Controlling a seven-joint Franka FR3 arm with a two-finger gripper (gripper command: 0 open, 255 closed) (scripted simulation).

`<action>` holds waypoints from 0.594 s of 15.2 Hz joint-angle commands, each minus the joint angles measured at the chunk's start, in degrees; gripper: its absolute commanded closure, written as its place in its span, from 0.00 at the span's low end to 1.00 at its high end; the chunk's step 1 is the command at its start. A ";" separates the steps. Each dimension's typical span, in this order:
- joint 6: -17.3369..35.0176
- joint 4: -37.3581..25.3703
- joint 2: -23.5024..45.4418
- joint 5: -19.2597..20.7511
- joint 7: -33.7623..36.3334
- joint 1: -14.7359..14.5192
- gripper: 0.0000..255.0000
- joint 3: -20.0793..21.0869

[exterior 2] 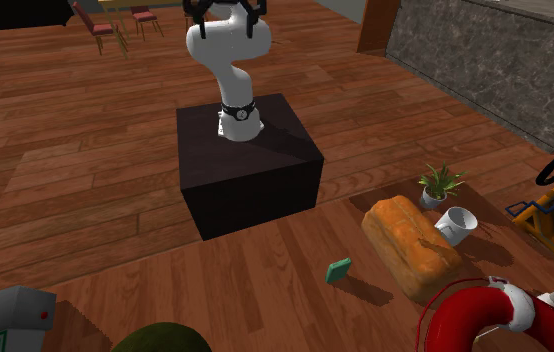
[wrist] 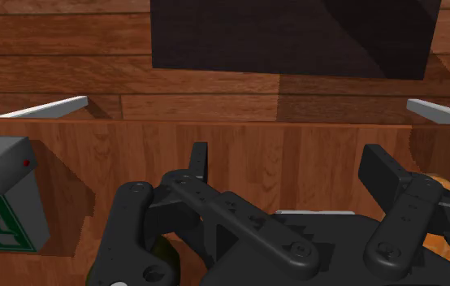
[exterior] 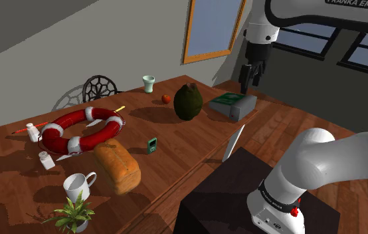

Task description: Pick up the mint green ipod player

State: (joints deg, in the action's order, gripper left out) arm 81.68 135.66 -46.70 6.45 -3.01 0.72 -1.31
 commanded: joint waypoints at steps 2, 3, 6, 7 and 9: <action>1.89 0.81 1.14 -0.28 0.31 -0.19 0.00 0.13; 3.79 1.55 2.36 -0.55 0.60 -0.38 0.00 0.27; 9.49 3.31 6.46 -1.31 1.42 -0.97 0.00 0.69; 11.38 3.74 7.98 -1.55 1.68 -1.16 0.00 0.84; 15.15 4.37 11.20 -2.01 2.15 -1.55 0.00 1.14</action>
State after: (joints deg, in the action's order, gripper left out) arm 94.59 139.63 -37.27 4.75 -1.25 -0.57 -0.42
